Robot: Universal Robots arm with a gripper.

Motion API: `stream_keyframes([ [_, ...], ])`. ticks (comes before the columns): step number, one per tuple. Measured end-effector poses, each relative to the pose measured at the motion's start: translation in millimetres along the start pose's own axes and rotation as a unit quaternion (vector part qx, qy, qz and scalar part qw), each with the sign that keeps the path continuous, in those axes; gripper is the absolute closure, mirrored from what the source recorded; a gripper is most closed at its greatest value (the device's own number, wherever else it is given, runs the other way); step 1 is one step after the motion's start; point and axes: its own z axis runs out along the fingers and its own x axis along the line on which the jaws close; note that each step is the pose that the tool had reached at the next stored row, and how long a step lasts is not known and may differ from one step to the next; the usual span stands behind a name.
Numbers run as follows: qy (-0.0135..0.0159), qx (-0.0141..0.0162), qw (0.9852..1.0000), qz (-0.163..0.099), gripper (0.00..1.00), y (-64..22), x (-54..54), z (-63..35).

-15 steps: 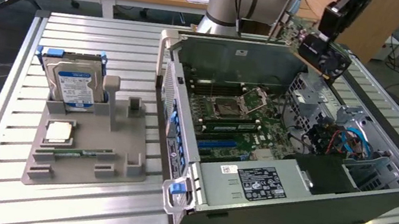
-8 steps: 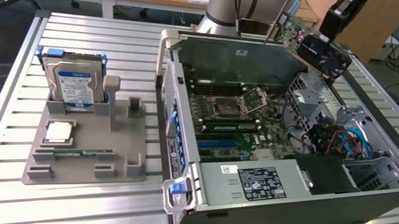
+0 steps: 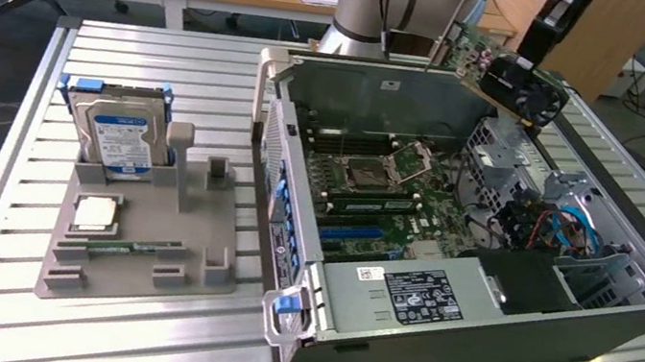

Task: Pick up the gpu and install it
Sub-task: 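Insert the gpu into the slot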

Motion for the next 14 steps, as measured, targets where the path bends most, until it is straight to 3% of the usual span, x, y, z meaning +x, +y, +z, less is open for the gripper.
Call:
stream_keyframes([
  [9,0.0,0.0,1.0,-0.001,0.73,0.0,0.0,0.0],
  [14,0.0005,-0.0005,0.9999,-0.017,0.73,0.0,0.0,0.0],
])
